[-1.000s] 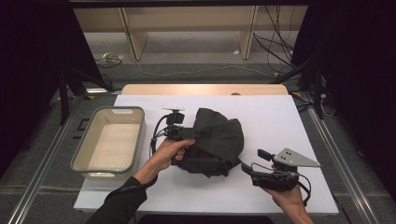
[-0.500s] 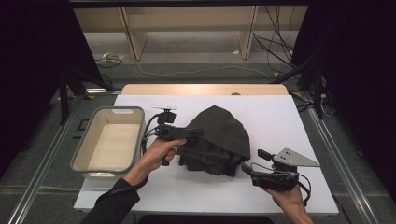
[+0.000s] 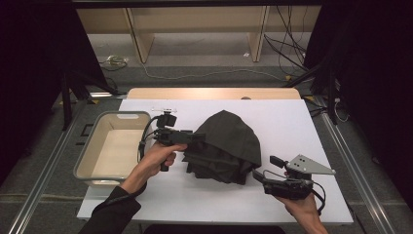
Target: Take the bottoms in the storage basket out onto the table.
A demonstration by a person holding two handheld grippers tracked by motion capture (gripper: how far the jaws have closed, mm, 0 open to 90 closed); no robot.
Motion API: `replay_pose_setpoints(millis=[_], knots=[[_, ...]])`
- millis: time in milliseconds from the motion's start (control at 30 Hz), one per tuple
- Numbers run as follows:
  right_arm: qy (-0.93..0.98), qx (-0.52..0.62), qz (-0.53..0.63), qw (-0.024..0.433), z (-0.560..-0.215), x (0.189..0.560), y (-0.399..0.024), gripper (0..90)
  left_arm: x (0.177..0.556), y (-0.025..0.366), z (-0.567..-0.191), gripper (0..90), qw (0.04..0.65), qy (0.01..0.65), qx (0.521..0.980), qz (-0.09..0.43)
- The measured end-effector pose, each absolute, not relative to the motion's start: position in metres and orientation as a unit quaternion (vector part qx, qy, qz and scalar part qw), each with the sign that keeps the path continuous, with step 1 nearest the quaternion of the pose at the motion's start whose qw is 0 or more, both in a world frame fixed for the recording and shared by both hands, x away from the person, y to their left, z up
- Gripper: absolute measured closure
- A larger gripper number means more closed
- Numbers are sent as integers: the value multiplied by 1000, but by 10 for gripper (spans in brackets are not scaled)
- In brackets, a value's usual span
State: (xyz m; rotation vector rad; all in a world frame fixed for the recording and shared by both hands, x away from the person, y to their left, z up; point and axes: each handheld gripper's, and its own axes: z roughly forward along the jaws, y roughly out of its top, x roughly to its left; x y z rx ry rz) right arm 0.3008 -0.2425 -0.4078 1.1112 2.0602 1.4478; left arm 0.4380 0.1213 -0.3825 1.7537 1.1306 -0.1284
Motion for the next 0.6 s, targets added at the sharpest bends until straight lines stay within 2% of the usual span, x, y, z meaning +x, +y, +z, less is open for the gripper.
replay_pose_setpoints(millis=[433, 600], knots=[[735, 400, 512, 193, -410, 303, -243, 227, 440, 162, -374, 215, 497, 499, 710, -1], [734, 400, 512, 194, -410, 303, -244, 227, 442, 174, -376, 182, 479, 516, 710, 17]])
